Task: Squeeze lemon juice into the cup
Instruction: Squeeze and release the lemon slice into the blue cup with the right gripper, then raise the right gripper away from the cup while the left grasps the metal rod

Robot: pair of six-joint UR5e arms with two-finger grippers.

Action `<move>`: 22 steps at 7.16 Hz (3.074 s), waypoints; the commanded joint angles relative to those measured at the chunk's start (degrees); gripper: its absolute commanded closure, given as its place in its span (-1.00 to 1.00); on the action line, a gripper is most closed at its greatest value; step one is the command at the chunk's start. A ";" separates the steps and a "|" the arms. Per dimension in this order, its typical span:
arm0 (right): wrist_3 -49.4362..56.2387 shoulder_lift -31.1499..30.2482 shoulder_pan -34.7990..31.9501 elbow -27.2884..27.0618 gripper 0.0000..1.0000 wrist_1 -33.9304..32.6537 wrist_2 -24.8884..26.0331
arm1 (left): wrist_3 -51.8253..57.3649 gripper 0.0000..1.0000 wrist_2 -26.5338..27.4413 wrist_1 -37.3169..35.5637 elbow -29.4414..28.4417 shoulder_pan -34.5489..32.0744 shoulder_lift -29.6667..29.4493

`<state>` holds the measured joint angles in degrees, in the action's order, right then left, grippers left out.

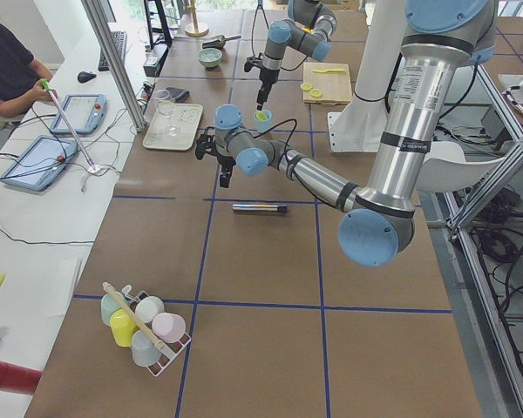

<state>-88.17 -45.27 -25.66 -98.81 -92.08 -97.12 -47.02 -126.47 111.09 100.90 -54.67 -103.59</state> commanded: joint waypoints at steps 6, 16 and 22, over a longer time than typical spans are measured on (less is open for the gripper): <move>9.03 -6.99 -7.80 -4.96 -1.00 -2.05 -7.20 | -3.33 -1.00 -0.35 -2.01 -3.15 3.33 1.37; 36.40 -21.70 -26.01 -10.61 -1.00 -1.52 -21.27 | -3.43 -0.97 -0.09 -2.28 -7.91 8.35 2.43; 36.58 -22.41 -26.80 -11.05 -1.00 -1.44 -22.05 | -3.69 1.00 0.35 -2.55 -4.41 7.83 3.31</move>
<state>-51.66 -67.55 -52.20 -109.70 -93.51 -118.61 -50.71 -126.24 108.68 94.41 -46.48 -100.59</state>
